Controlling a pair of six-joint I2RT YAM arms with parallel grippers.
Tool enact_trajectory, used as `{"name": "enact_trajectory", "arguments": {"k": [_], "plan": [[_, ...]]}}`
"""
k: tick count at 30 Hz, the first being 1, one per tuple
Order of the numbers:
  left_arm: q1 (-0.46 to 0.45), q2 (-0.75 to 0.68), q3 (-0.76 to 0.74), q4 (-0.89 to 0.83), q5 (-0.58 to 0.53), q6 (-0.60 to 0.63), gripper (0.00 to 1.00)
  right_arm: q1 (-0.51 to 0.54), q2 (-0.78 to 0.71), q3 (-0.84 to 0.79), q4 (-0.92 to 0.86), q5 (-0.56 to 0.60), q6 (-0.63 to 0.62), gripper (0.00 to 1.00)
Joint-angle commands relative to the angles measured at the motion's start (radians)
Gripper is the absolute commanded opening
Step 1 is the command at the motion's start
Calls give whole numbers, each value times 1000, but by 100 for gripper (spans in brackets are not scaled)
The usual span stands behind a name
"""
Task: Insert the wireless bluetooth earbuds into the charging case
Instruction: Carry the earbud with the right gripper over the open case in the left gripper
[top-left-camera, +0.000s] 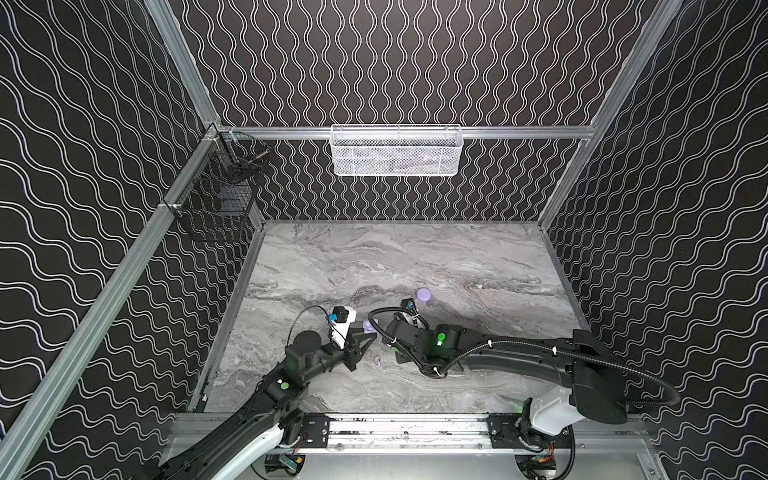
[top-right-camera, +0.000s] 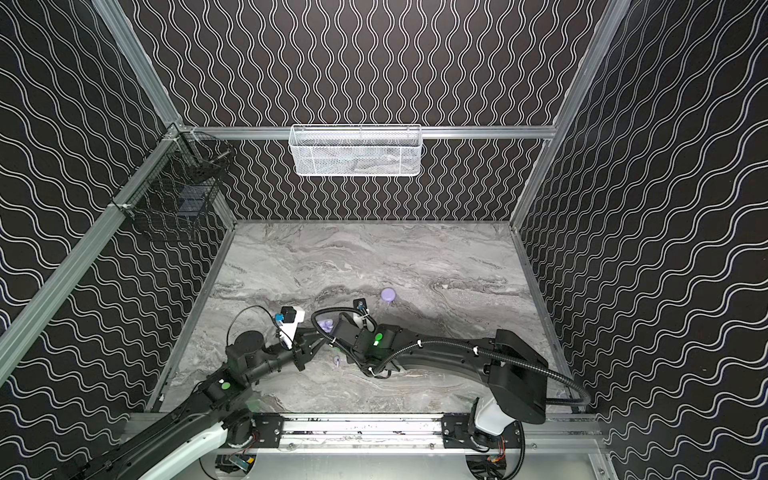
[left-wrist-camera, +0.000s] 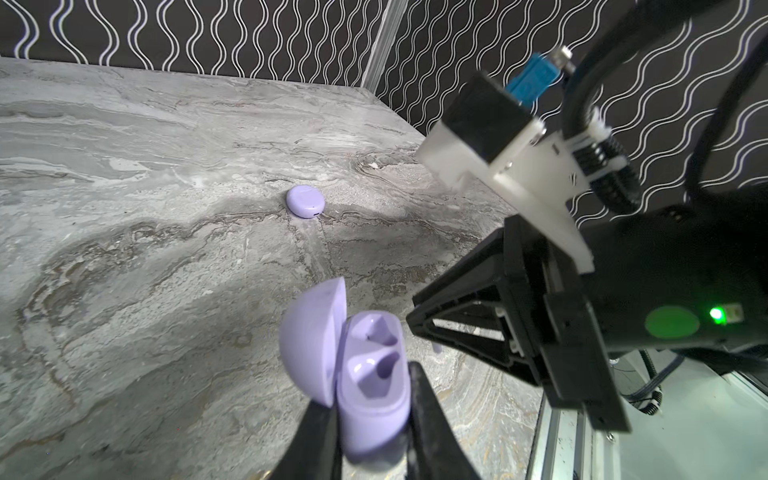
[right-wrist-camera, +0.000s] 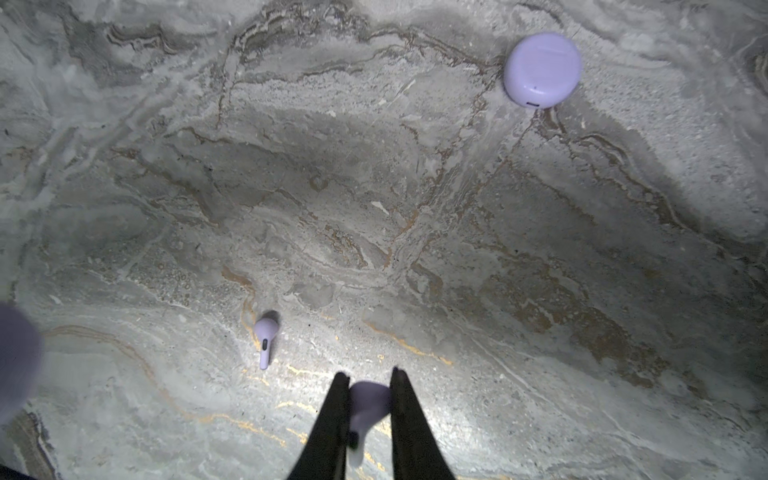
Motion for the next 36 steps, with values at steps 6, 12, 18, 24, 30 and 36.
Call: {"name": "enact_trajectory", "arguments": {"k": [6, 12, 18, 24, 30, 36], "plan": [[2, 15, -2, 80, 34, -8, 15, -1, -40, 42, -13, 95, 22, 18], [2, 13, -3, 87, 39, -10, 16, -1, -65, 73, -1, 131, 15, 18], [1, 17, -4, 88, 39, -11, 16, 0, -76, 111, 13, 140, -4, 18], [2, 13, -4, 84, 36, -12, 16, 2, -74, 157, 18, 146, -25, 18], [2, 18, -2, 86, 39, -14, 16, 5, -83, 157, 66, 158, -39, 18], [2, 12, -3, 82, 35, -14, 16, 12, -74, 168, 113, 141, -55, 18]]}}
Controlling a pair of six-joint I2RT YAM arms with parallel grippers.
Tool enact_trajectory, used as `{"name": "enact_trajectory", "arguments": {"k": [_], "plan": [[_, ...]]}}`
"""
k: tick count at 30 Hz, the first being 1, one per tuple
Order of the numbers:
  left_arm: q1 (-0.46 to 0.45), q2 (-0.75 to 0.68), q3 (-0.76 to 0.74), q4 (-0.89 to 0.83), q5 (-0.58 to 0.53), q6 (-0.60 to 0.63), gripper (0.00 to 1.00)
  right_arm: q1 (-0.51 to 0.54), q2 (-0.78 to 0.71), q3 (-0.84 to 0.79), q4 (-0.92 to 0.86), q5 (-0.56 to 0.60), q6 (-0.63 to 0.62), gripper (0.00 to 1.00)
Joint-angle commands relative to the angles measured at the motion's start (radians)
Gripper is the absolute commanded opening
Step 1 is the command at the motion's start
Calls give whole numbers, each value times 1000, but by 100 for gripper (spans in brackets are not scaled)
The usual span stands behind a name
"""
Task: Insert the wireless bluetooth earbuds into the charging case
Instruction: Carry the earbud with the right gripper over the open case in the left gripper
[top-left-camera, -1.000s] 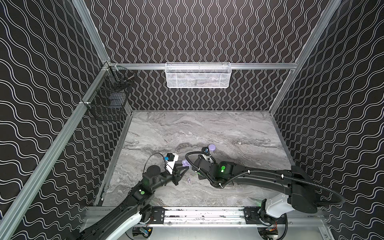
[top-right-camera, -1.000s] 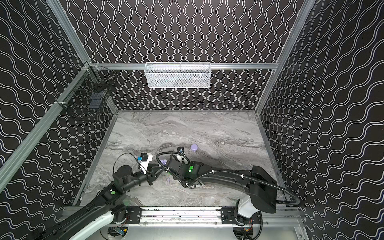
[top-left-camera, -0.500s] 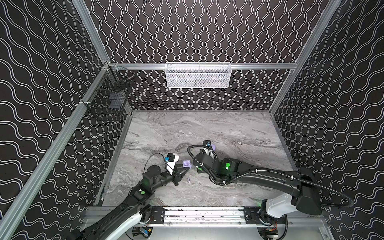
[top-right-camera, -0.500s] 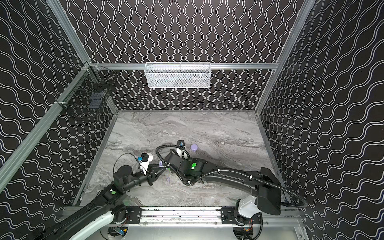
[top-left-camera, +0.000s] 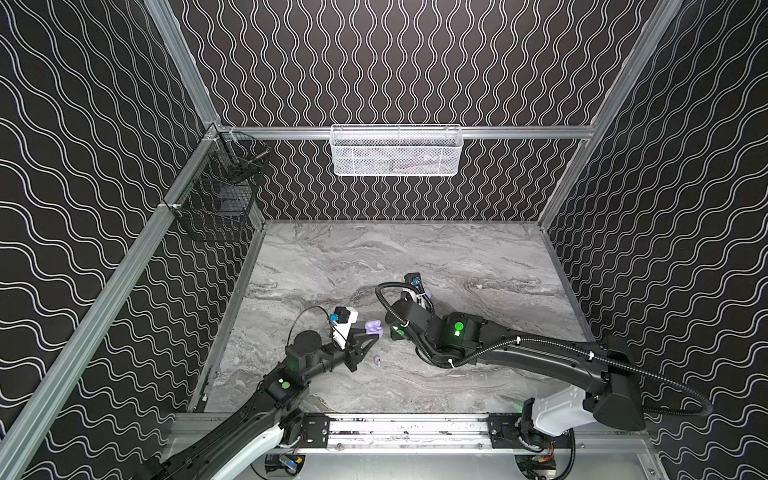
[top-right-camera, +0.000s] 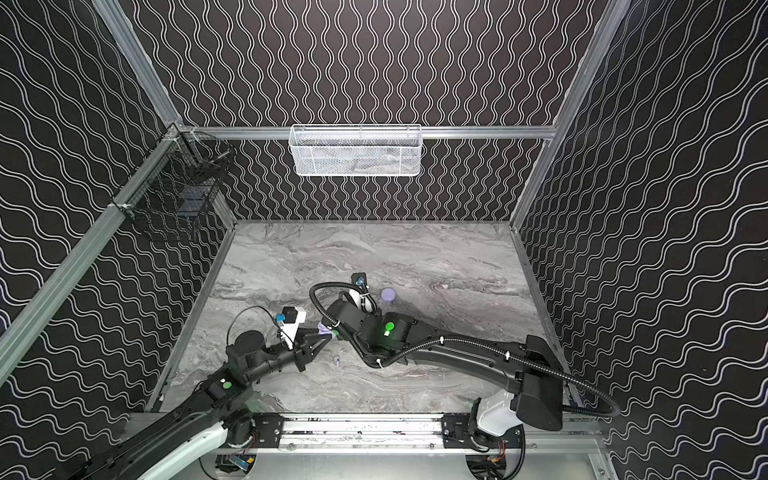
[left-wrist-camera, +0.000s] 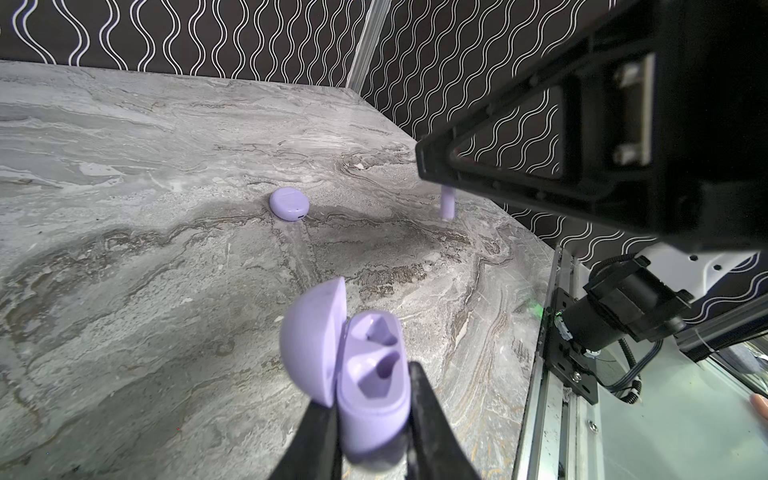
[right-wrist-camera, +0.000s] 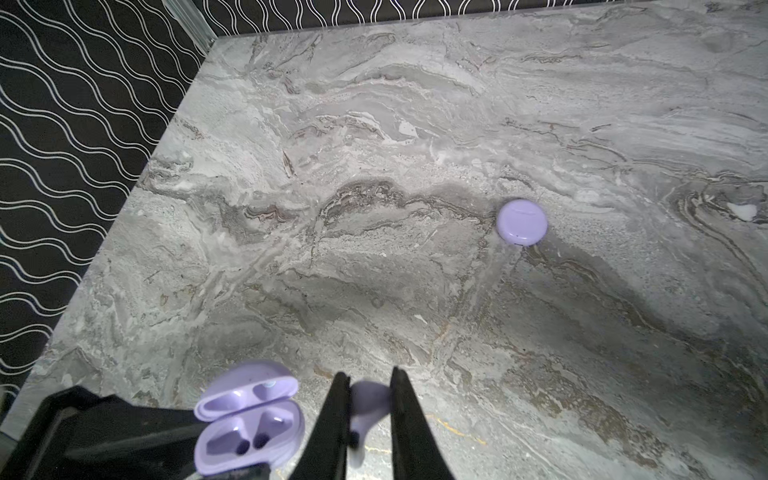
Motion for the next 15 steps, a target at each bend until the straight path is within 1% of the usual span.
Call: {"name": "enact_trajectory", "arguments": {"k": [1, 15], "plan": [[2, -2, 3, 49, 2, -9, 16, 7, 6, 15, 61, 2, -22, 18], [2, -13, 2, 41, -3, -9, 16, 24, 74, 54, 115, -30, -40, 18]]}}
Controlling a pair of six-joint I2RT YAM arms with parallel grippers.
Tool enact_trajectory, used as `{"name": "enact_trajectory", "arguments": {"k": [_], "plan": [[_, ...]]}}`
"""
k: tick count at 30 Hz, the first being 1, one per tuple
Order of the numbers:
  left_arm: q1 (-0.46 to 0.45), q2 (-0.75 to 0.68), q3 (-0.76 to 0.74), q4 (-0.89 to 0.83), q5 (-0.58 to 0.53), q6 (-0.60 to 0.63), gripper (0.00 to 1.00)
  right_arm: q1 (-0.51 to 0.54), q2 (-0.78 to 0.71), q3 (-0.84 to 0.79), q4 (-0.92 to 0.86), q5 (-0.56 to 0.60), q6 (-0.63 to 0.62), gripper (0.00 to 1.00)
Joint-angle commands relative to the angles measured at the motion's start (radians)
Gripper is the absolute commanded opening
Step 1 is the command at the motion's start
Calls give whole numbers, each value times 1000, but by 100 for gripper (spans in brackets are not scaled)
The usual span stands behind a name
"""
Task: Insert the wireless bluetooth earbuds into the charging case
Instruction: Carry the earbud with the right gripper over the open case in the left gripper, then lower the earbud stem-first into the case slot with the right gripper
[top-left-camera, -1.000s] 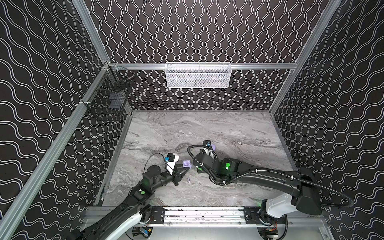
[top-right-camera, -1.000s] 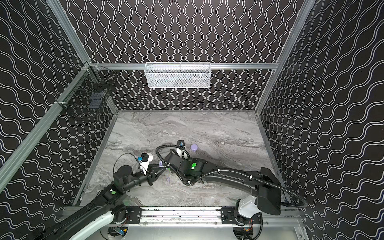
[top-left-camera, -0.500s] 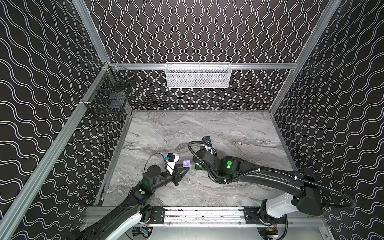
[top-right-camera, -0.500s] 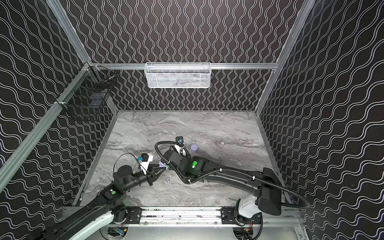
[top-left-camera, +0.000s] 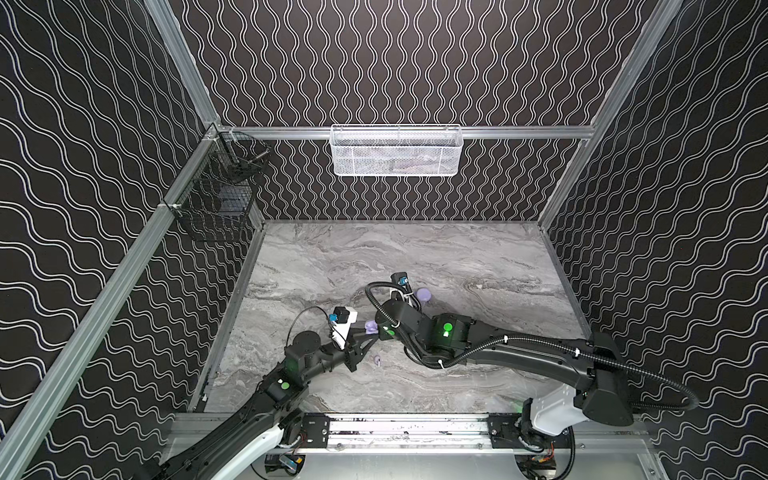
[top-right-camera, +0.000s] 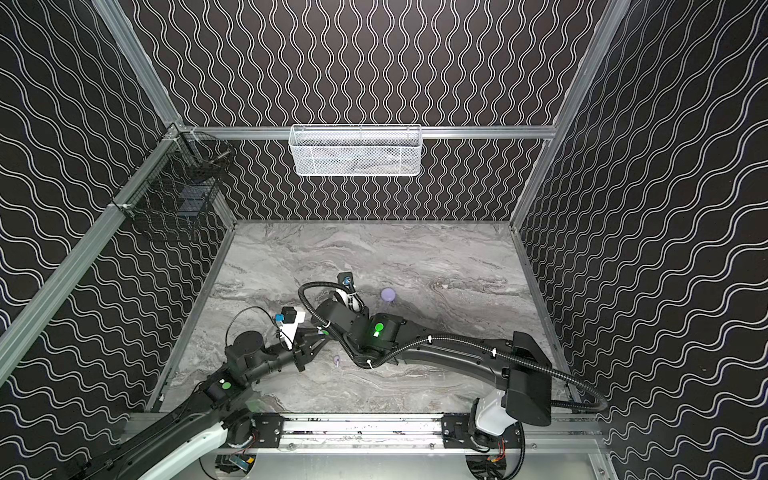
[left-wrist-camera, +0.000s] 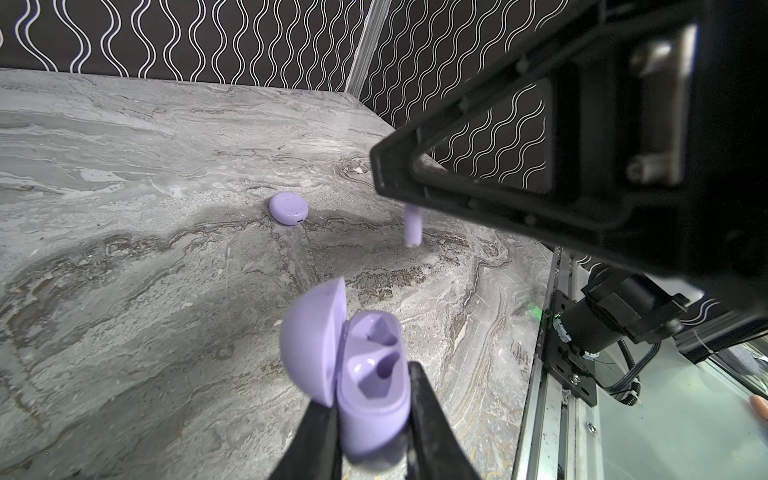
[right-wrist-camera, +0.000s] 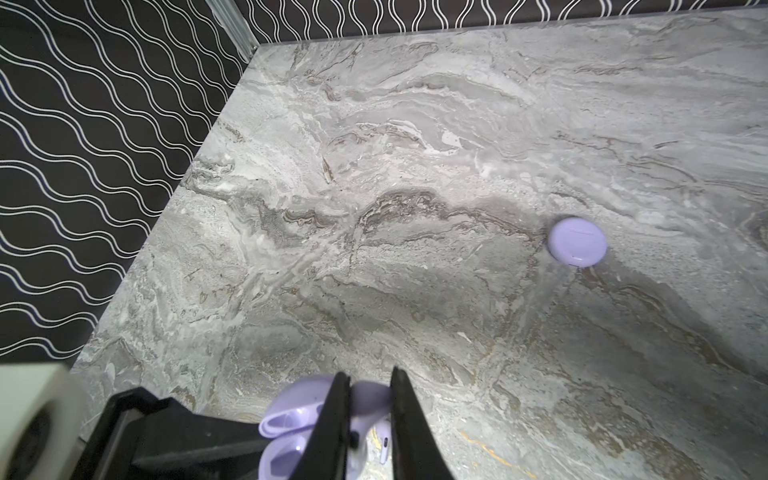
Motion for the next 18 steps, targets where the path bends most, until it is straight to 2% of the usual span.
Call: {"name": "enact_trajectory", "arguments": {"k": [1, 18], "plan": [[2, -2, 2, 40, -4, -9, 16, 6, 8, 9, 35, -6, 1, 18], [2, -14, 3, 28, -16, -6, 16, 23, 29, -15, 68, -27, 9, 18]]}}
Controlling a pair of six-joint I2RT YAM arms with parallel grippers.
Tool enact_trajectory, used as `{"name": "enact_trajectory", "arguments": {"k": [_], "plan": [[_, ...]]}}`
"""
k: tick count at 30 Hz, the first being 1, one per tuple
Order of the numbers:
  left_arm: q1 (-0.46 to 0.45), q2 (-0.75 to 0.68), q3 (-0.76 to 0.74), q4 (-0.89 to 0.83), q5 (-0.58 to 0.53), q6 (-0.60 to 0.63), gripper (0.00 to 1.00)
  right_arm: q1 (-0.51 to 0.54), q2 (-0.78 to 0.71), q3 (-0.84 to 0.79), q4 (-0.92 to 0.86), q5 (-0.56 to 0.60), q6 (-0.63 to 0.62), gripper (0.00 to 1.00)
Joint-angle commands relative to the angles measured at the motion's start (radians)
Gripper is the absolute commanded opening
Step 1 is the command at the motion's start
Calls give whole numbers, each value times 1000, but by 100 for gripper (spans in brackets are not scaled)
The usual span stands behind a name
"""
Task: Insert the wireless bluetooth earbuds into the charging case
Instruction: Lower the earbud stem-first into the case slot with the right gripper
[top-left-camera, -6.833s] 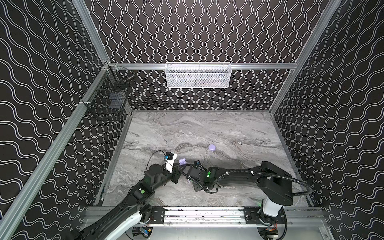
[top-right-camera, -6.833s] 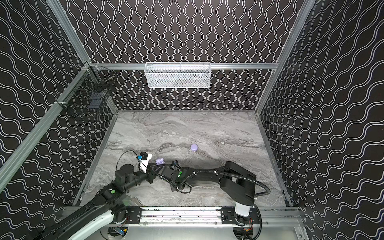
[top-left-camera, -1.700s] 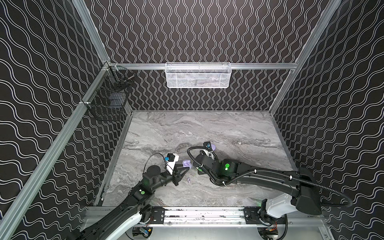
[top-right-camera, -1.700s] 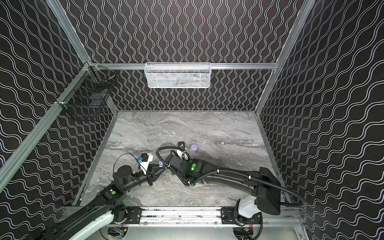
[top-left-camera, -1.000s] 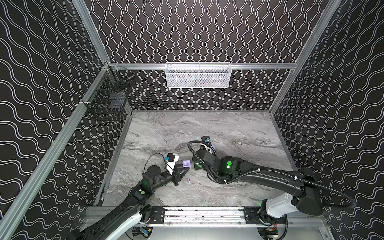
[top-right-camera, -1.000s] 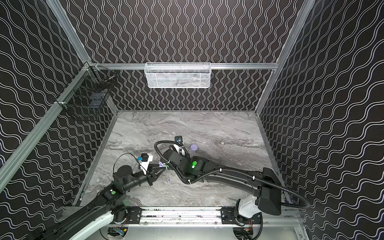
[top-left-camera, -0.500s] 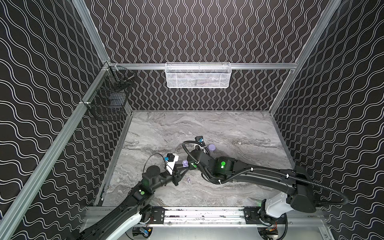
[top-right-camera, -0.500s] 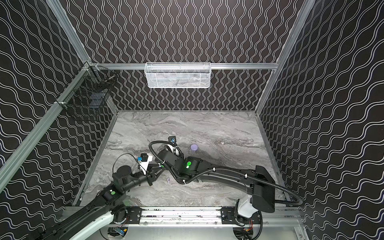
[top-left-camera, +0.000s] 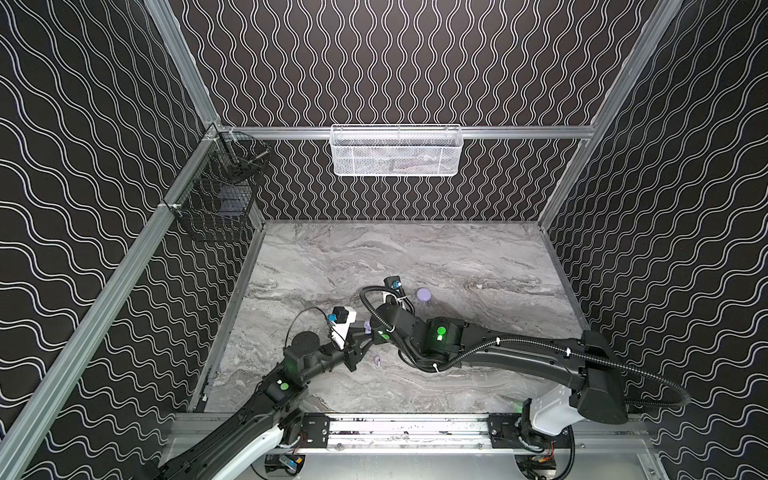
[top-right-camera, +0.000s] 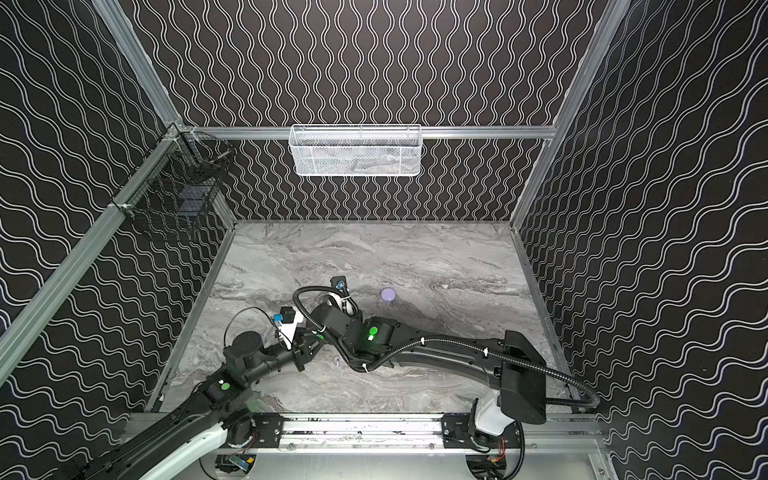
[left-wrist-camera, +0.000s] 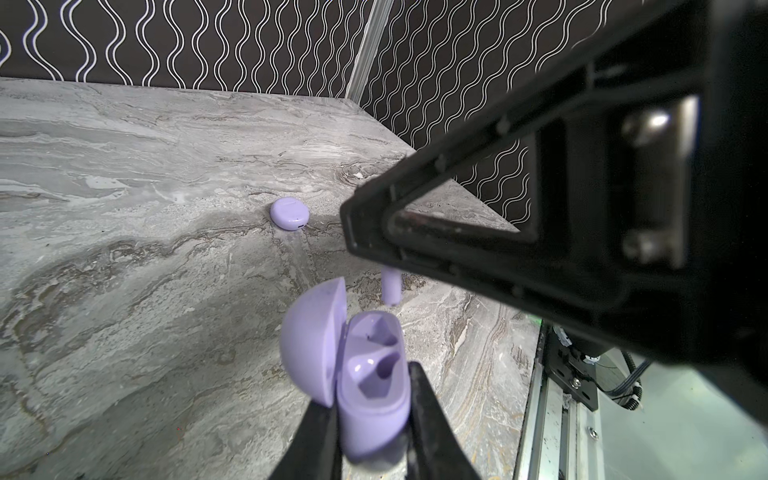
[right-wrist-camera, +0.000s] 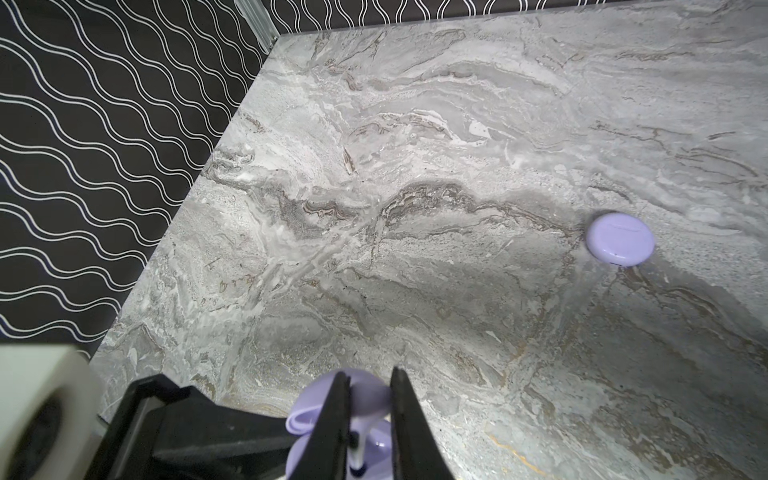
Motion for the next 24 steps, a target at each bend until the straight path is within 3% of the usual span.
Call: {"name": "enact_trajectory", "arguments": {"k": [1, 24], "plan": [[2, -4, 3, 27, -9, -6, 16, 2, 4, -7, 23, -6, 8, 17], [2, -2, 3, 29, -9, -6, 16, 6, 14, -18, 35, -17, 11, 18]]}}
